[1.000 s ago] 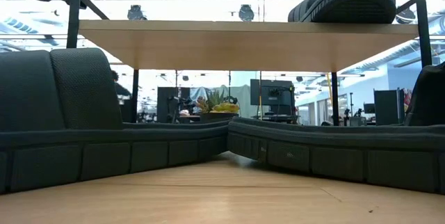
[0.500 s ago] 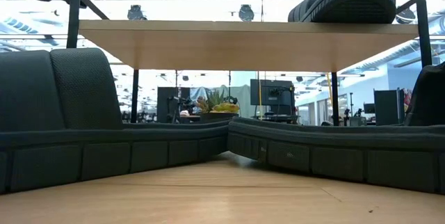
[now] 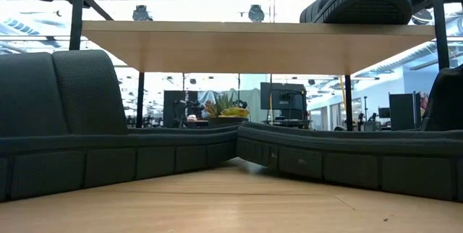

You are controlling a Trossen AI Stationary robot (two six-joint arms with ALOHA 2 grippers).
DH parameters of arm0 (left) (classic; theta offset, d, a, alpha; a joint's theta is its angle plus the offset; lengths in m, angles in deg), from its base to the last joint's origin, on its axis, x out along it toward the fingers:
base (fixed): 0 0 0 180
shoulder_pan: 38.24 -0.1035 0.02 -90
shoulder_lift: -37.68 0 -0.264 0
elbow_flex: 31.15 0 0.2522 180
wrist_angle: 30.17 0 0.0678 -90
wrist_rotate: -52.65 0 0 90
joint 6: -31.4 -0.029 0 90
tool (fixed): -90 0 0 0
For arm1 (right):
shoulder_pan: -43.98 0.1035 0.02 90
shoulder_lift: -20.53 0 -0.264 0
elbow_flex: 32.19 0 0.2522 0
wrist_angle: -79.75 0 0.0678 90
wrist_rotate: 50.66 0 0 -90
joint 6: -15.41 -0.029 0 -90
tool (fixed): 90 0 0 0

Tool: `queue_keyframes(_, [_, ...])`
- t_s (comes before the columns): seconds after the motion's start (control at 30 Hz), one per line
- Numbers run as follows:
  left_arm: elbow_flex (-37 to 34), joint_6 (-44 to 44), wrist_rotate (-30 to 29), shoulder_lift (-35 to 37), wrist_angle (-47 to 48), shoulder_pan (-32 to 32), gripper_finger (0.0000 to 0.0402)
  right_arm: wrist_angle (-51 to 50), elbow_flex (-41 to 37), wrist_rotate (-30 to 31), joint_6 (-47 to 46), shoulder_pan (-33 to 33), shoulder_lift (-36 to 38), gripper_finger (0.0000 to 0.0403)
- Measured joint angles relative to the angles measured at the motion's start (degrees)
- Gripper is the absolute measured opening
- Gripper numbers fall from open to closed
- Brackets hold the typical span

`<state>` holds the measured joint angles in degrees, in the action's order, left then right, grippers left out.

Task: Pick and place slides into the shelf
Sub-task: Put the black sandal on the shelf

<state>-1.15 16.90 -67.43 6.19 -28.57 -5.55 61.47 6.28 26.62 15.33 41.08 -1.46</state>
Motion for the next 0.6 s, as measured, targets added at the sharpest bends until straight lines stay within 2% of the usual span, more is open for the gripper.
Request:
queue_keyframes(0.1, [0.0, 0.0, 0.0, 0.0, 0.1, 0.0, 0.0003, -0.4, -0.6, 3.9, 2.6, 2.0, 0.8, 0.0000])
queue_keyframes(0.23, [0.0, 0.0, 0.0, 0.0, 0.1, 0.0, 0.0003, -0.3, -2.3, 5.4, 3.8, 2.3, 3.0, 0.0000])
queue_keyframes(0.47, [0.0, 0.0, -1.0, 0.0, 0.5, 0.0, 0.0003, 0.4, -6.1, 5.5, 3.9, 2.3, 8.2, 0.0000])
queue_keyframes(0.6, [0.0, -0.1, -1.6, 0.0, 1.7, 0.0, 0.0003, 6.8, -9.3, 5.1, 4.0, 2.3, 9.7, 0.0000])
